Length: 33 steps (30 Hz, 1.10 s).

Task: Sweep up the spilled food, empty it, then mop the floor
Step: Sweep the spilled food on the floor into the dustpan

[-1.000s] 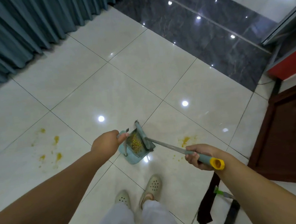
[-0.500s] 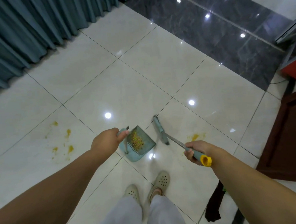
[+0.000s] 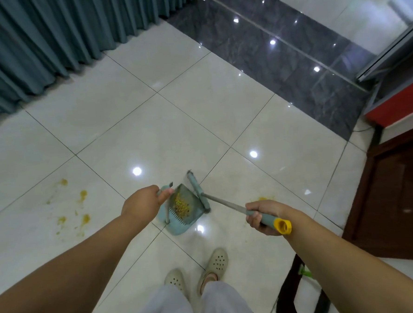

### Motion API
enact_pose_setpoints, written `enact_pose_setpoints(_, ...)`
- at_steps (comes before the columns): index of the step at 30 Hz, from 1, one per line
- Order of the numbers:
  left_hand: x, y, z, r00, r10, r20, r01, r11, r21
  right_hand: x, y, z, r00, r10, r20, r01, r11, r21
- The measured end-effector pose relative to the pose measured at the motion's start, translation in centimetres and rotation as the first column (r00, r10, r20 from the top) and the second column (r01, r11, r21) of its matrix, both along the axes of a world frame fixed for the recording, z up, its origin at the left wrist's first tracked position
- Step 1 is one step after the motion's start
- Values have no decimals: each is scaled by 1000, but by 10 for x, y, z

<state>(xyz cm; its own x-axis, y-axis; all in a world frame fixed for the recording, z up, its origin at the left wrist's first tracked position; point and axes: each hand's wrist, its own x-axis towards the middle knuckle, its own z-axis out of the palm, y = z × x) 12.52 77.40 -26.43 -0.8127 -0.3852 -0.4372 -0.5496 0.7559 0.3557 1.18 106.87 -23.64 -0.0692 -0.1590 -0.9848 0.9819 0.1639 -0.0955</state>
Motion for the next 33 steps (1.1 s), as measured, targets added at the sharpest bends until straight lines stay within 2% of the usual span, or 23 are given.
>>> enact_pose_setpoints(11, -25, -19, 9, 989, 111, -96, -111, 994, 3, -39, -3, 12, 979, -122, -165, 124, 992, 6)
enact_pose_setpoints(19, -96, -17, 5, 972, 200, -120, -200, 980, 12, -124, 23, -9, 943, -238, -233, 244, 970, -2)
enact_pose_setpoints(27, -185, -13, 2, 936, 325, -132, -328, 945, -5, -254, 32, -22, 936, -227, -270, 243, 970, 25)
enact_pose_setpoints(33, -227, -12, 0, 882, 456, -119, -463, 886, -29, -349, 10, -25, 961, -95, -259, 121, 989, 86)
